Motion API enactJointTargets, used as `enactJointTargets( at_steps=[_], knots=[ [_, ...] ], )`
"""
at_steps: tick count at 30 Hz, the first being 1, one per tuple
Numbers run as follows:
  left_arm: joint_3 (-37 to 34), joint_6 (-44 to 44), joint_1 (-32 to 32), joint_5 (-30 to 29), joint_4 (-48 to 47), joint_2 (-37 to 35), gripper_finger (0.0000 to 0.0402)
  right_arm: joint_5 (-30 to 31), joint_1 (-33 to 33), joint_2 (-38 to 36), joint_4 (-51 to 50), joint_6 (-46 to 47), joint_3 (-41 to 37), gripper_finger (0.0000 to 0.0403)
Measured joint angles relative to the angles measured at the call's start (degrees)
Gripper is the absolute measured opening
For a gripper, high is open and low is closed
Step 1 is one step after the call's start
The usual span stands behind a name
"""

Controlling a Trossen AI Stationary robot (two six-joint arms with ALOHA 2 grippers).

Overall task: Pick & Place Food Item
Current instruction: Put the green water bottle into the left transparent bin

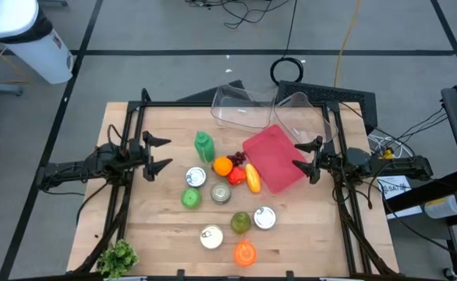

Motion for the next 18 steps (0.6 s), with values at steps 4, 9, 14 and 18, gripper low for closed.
enactJointTargets(
  at_steps=[4, 9, 14, 18],
  knots=[
    [0.0, -5.2, 0.0, -9.9, 2.6, 0.1, 0.0379, 0.0, 0.0, 0.0, 0.0, 0.0, 0.0, 0.0326],
    [0.0, -8.9, 0.8, -17.6, 4.4, 2.9, 0.0379, 0.0, 0.0, 0.0, 0.0, 0.0, 0.0, 0.0327],
    [0.0, -9.6, 2.0, -17.1, 7.3, 11.1, 0.0379, 0.0, 0.0, 0.0, 0.0, 0.0, 0.0, 0.0325],
    [0.0, -7.6, 2.5, -14.6, 14.5, 20.6, 0.0379, 0.0, 0.0, 0.0, 0.0, 0.0, 0.0, 0.0326]
  ],
)
